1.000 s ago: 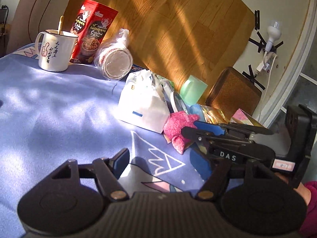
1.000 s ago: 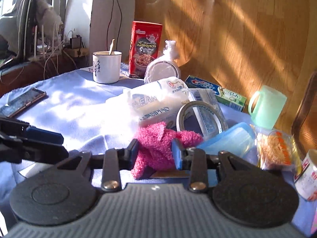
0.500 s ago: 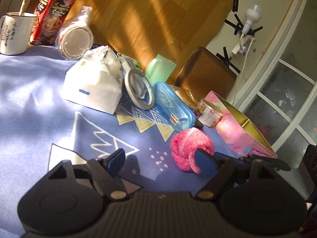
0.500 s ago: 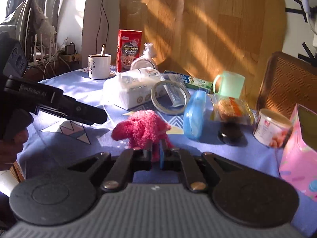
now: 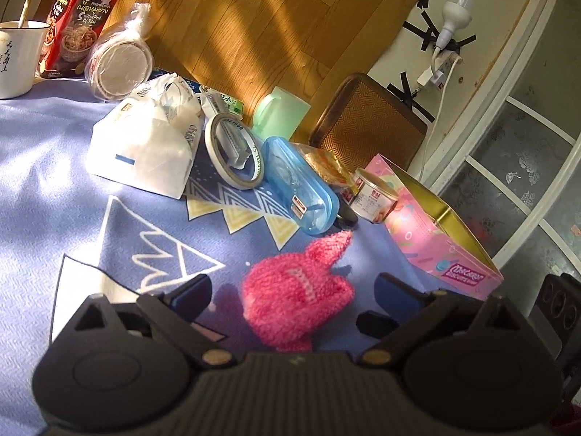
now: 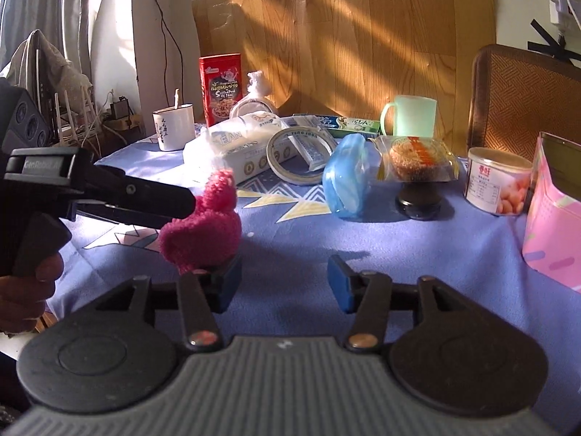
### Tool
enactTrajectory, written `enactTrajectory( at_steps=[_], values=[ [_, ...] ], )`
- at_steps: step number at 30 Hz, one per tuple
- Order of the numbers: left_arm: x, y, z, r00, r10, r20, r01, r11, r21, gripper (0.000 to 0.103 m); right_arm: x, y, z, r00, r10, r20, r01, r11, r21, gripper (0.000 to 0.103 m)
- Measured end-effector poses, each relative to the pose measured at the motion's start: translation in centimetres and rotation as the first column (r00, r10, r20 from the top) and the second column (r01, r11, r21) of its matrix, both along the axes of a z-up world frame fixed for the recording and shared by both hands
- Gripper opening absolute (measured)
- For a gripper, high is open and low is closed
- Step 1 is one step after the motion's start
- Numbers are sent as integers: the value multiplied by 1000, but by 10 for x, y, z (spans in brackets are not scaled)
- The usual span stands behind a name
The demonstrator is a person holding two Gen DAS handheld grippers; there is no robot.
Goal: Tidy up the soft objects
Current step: 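Move the left gripper to the pink fuzzy cloth and grasp it, then lower the pink cloth into the pink tin and open the left gripper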
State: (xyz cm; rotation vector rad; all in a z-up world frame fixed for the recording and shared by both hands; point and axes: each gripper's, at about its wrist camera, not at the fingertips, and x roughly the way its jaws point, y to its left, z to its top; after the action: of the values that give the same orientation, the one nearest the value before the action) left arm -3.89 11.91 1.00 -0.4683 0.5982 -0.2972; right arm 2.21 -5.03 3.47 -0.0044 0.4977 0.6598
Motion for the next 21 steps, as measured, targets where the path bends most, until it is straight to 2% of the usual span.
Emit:
enactTrajectory(
  at_steps=[6,9,12,17,18,21],
  values=[
    [-3,0,8,999,-12,29,11,1000,23,100,6,-3,-1,997,58,-53,-56,997,45,58],
    [-2,2,12,999,-22,39,22,1000,17,99,7,2,-1,993,103,-61,-100,993,55,64],
    [3,-3,13,999,-46,25,45,999,28,93,8,11,-2,987,143,-67,-140,989,47,64],
    [18,-19,3,996,-79,-38,81,996,42,74,16,31,-6,971,211,-114,-207,977,40,63],
    [21,-23,1,995,-81,-50,83,996,42,73,16,34,-7,972,209,-110,-207,978,33,63],
    [26,-32,7,997,-65,-42,69,994,86,73,11,32,-6,988,145,-51,-146,989,-12,46]
  ],
)
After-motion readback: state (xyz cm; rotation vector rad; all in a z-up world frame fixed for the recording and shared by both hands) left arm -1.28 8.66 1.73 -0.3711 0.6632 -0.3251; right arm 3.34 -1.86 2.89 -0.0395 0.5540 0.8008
